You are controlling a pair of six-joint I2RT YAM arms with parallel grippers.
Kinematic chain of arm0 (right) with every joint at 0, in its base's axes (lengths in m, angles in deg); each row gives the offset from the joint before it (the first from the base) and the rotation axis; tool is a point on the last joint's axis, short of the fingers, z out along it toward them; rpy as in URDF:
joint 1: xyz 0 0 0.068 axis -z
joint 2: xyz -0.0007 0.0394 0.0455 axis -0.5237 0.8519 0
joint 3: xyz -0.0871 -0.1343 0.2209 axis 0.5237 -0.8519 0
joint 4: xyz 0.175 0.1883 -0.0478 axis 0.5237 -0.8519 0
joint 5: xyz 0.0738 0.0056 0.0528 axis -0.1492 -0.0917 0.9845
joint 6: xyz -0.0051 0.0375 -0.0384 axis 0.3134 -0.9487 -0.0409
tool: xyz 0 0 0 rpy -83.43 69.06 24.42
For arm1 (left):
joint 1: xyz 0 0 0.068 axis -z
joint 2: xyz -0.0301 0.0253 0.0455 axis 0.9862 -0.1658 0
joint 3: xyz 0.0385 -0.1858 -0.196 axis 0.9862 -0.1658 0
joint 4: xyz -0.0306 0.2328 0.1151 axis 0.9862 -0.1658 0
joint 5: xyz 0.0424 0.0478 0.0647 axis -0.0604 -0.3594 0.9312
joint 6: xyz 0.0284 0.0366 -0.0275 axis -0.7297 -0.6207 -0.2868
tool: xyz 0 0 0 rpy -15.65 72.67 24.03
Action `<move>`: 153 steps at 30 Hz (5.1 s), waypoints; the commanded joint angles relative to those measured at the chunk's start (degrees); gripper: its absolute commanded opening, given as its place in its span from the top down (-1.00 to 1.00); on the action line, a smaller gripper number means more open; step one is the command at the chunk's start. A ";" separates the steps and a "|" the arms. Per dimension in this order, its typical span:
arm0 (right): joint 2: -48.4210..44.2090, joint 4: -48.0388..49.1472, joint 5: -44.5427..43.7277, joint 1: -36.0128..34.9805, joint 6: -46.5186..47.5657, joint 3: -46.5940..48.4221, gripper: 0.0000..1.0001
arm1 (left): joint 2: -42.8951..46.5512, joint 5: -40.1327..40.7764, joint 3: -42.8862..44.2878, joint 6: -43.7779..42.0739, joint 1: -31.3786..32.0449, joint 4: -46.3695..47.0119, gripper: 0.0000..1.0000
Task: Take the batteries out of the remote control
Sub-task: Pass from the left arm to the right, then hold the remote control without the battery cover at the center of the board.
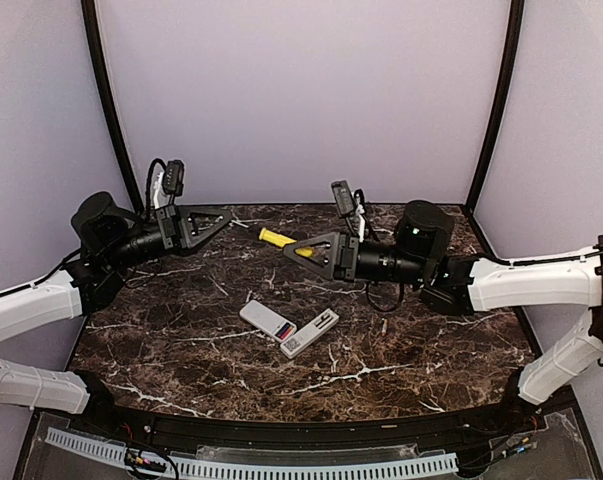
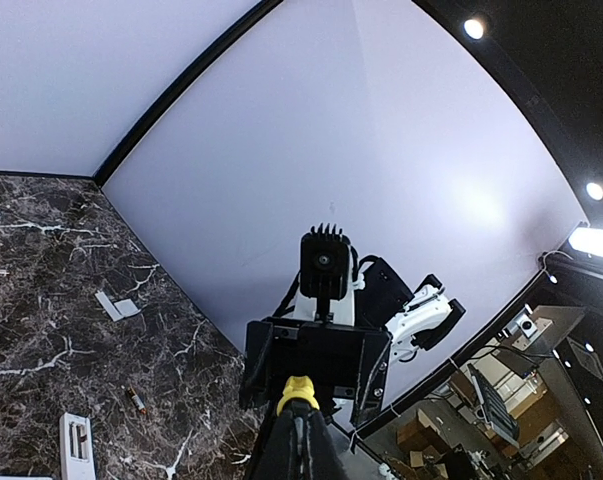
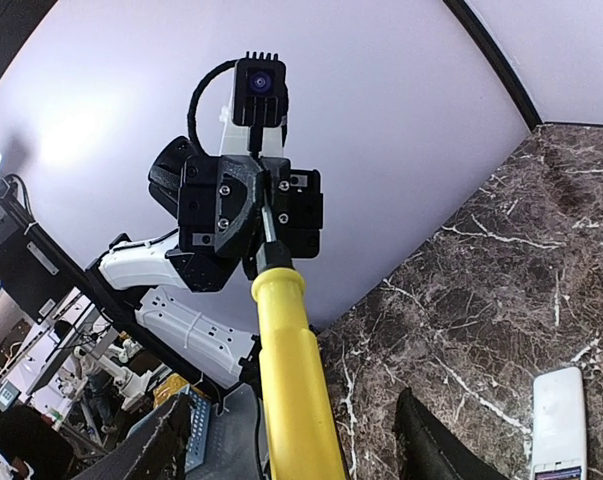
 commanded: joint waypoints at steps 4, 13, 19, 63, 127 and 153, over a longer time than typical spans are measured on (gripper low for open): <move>3.58 7.13 -0.56 -1.54 -1.34 3.72 -0.24 | 1.20 -0.56 -1.23 -0.40 -0.19 1.64 1.00; 5.66 6.99 -0.07 -1.75 -1.28 5.80 0.27 | 1.48 -0.67 -1.25 -1.29 -0.19 0.73 1.00; 5.76 6.65 -0.27 -1.76 -1.10 5.81 0.40 | 1.26 -0.52 -1.14 -1.57 -0.19 1.04 1.00; 4.88 -41.06 -11.73 9.55 7.87 5.49 1.00 | -15.22 20.14 -2.35 -2.70 7.00 -33.34 -0.43; 15.28 -53.14 -8.13 1.53 11.94 15.61 1.00 | -32.21 18.89 -0.88 -6.63 5.96 -29.01 -0.14; 20.31 -62.18 -19.20 -3.50 12.22 22.95 1.00 | -34.45 19.74 -0.71 -7.45 5.93 -29.20 0.36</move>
